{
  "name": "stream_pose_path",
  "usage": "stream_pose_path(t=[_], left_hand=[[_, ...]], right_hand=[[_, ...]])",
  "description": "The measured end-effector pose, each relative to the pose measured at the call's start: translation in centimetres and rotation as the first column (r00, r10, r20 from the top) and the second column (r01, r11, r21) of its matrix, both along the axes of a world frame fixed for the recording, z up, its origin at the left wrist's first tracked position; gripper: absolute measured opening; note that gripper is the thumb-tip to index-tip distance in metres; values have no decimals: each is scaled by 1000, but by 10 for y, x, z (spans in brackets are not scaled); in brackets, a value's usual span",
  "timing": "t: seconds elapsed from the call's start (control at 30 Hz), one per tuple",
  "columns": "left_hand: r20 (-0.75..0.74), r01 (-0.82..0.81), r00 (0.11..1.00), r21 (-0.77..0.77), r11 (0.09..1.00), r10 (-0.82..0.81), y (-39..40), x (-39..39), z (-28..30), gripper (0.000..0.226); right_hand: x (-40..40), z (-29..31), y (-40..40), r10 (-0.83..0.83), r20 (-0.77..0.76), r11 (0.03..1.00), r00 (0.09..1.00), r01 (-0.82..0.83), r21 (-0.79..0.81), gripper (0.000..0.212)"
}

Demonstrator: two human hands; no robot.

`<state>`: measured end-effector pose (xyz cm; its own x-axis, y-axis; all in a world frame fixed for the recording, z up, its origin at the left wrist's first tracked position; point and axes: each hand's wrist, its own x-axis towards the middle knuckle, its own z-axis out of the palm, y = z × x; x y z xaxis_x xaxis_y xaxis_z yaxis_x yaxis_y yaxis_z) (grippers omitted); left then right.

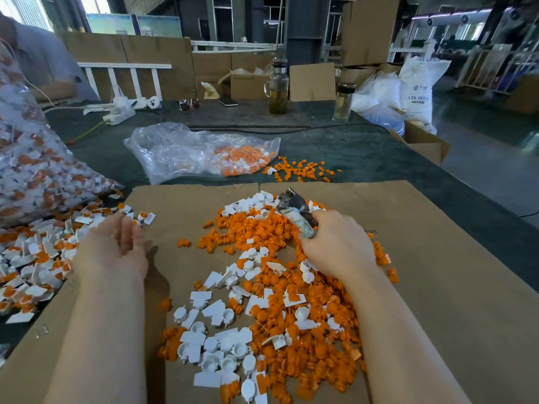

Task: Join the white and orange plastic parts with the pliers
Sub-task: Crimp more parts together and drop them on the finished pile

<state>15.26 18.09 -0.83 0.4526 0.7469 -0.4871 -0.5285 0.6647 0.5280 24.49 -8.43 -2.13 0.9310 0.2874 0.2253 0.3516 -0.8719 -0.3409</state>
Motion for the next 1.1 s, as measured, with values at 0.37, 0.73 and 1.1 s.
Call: stream_pose_path(t=[0.37,0.73,1.1], left_hand=[[-812,818,563,522,240,-153,-54,9,0,8],[-832,843,523,537,-29,-186,-60,6,3,9],[-816,801,552,576,-161,-173,-90,14,1,11]], right_hand=[[-11,10,10,389,-189,921,902,-380,84,21],[-13,10,11,355,-255,934,899,-352,59,18],[-14,10,16,382,-76,883,921,-339,325,11]])
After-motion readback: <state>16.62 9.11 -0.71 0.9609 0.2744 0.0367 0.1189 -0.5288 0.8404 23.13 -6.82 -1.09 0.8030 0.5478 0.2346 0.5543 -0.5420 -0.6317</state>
